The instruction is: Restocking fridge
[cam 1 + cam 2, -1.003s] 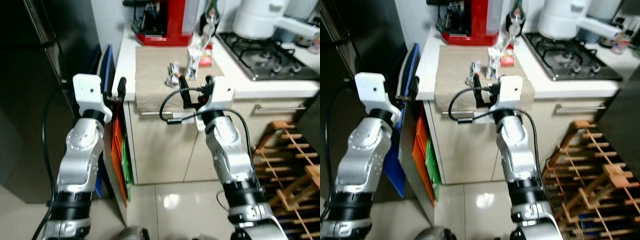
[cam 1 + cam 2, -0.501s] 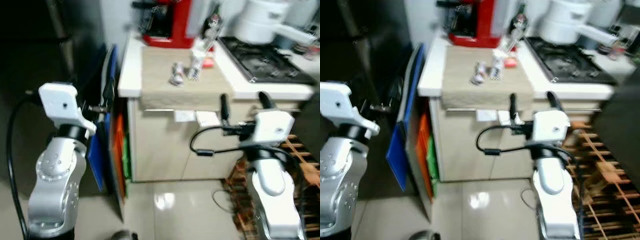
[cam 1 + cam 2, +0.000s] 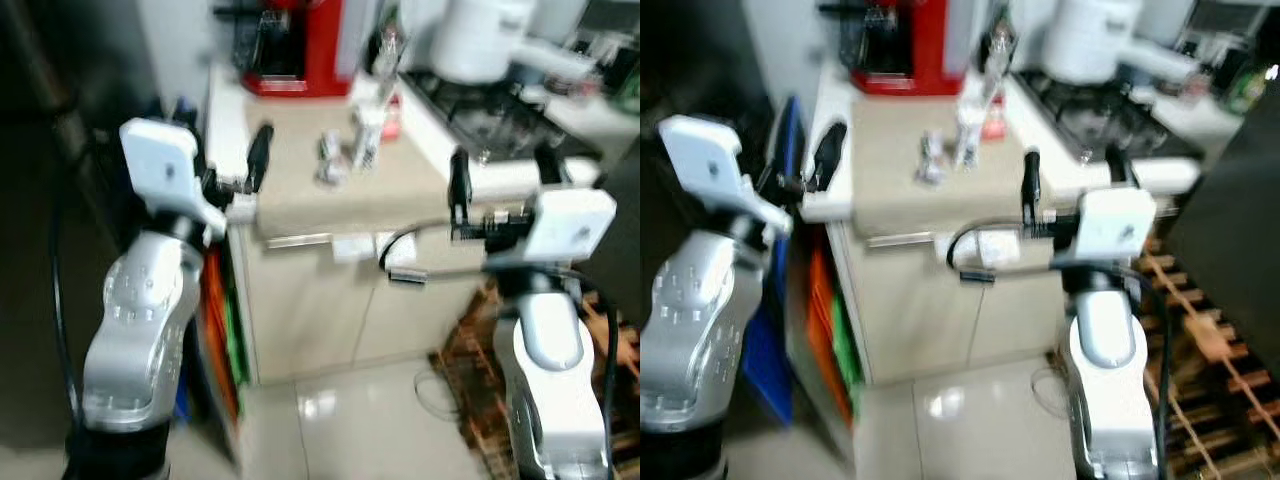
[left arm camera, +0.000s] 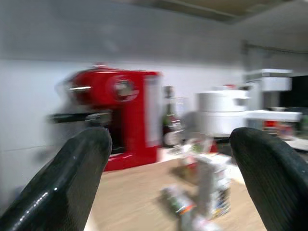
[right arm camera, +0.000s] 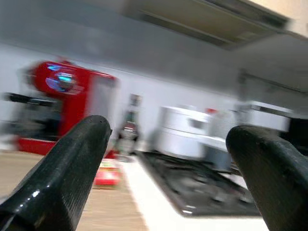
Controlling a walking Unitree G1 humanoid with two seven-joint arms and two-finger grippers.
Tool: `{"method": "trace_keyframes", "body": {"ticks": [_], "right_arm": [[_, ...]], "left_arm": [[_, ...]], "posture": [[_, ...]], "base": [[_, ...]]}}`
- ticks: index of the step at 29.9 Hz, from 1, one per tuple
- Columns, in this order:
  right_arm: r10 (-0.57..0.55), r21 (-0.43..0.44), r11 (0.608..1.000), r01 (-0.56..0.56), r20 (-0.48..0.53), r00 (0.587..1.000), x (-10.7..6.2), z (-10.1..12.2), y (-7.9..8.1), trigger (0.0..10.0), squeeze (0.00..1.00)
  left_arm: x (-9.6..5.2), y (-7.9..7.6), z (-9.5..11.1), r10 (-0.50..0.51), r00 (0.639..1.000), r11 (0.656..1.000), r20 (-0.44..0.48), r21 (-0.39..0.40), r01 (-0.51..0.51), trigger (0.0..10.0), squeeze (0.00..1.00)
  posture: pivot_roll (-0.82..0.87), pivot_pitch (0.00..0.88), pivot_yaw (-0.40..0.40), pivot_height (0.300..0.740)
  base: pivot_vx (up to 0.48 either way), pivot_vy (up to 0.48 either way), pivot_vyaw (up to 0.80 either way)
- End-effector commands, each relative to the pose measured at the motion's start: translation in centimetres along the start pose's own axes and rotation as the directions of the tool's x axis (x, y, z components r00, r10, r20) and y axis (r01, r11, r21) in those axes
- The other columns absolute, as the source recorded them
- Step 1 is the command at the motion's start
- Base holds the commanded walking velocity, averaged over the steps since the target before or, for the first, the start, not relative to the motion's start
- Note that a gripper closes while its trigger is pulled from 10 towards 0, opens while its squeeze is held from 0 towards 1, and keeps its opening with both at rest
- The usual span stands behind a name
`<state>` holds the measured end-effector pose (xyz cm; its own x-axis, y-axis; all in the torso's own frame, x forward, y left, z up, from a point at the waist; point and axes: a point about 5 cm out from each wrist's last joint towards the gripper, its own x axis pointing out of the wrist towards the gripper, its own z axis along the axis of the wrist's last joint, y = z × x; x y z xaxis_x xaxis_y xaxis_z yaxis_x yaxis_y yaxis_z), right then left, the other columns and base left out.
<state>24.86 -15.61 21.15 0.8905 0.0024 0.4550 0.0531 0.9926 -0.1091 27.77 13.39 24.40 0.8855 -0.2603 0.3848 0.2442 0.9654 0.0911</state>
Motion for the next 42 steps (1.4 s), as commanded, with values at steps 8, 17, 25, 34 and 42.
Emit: {"method": "trace_keyframes", "body": {"ticks": [8, 17, 25, 34, 42], "right_arm": [[0.025, 0.045, 0.999, -0.022, -0.067, 0.997, 1.1, -1.4, 0.7, 10.0, 0.0], [0.141, 0.184, 0.977, -0.112, -0.154, 0.978, 3.5, -2.0, 3.6, 10.0, 0.0], [0.131, 0.175, 0.98, -0.095, -0.203, 0.97, 3.5, -2.7, 4.3, 10.0, 0.0], [0.091, 0.209, 0.977, -0.03, -0.287, 0.954, 4.3, -3.8, 3.7, 10.0, 0.0], [0.082, 0.179, 0.984, -0.022, -0.335, 0.939, 4.7, -4.8, 3.4, 10.0, 0.0]], "left_arm": [[0.6, -0.7, -0.2, -0.044, 0.999, 0.999, -0.01, -0.015, 0.044, 10.0, 0.0], [0.8, -0.3, -0.2, -0.023, 1.0, 1.0, -0.006, -0.011, 0.023, 10.0, 0.0], [0.8, 0.0, -0.3, -0.024, 1.0, 1.0, -0.012, 0.003, 0.024, 10.0, 0.0], [0.8, 0.0, -0.2, -0.023, 1.0, 1.0, -0.009, 0.011, 0.023, 10.0, 0.0], [0.8, 0.1, -0.2, -0.021, 1.0, 1.0, -0.011, 0.009, 0.021, 10.0, 0.0]], "posture": [[-0.06, 0.0, 0.005, 0.711], [-0.04, 0.0, 0.003, 0.711], [-0.04, 0.0, 0.013, 0.711], [-0.03, 0.0, 0.013, 0.711], [-0.03, 0.0, 0.014, 0.711]], "base": [[0.48, 0.0, 0.0], [0.177, 0.0, 0.0], [0.0, 0.0, 0.0], [0.0, 0.0, 0.0], [0.0, 0.0, 0.0]]}}
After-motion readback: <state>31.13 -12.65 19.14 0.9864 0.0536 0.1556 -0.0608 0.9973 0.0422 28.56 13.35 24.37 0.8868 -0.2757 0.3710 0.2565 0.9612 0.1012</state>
